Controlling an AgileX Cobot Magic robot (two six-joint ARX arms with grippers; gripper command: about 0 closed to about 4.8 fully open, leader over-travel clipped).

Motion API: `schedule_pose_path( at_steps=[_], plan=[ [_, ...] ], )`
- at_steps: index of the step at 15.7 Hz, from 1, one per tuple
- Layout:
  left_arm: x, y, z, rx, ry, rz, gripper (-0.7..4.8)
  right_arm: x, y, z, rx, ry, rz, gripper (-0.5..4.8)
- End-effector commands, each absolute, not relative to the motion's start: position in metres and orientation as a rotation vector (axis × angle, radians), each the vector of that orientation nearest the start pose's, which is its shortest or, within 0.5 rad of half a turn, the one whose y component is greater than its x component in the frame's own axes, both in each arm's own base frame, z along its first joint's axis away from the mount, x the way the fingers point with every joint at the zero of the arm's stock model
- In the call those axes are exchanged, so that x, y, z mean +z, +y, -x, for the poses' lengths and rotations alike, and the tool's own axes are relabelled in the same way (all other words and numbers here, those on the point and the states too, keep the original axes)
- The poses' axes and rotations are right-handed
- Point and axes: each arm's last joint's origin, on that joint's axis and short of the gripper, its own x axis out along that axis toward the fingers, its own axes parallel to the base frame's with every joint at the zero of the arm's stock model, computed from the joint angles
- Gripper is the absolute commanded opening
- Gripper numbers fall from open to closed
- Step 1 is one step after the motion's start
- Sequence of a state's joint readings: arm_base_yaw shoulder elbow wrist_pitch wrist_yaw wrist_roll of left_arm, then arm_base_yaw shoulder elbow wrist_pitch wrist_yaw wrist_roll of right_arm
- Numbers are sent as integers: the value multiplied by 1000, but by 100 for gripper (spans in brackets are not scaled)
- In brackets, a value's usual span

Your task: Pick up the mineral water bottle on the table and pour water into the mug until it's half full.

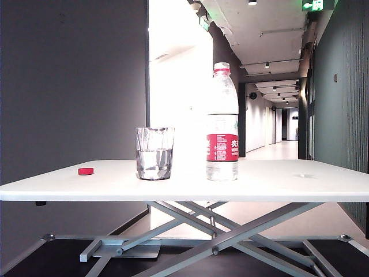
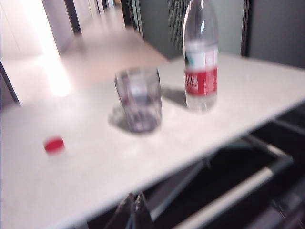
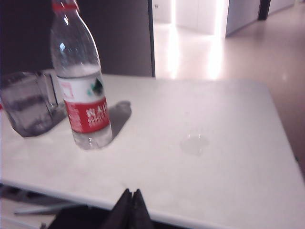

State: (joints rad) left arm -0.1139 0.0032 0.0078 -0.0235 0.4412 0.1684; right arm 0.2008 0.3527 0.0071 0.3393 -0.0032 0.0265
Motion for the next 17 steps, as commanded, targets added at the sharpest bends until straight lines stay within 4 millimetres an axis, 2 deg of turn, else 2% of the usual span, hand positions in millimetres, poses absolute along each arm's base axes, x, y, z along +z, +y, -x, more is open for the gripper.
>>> schedule_pose_path(
  at_steps=[1,3,5,10,17],
  plan=[
    [169,-20,-94,-455,-70,-176,-4,167,22,-105,219,7,-30,-9],
    [169,-18,-95,-363,-69,-176,-4,165,18,-95,164,12,-14,-9],
    [171,-17,-95,-348,-87,-185,-4,161,19,-97,183,41,18,-9],
    [173,-12,-96,-269,-108,-217,-4,166,14,-96,203,-14,61,-9],
    [173,-10,-96,-272,-103,-205,-4,166,4,-97,141,-11,31,-8]
  ],
)
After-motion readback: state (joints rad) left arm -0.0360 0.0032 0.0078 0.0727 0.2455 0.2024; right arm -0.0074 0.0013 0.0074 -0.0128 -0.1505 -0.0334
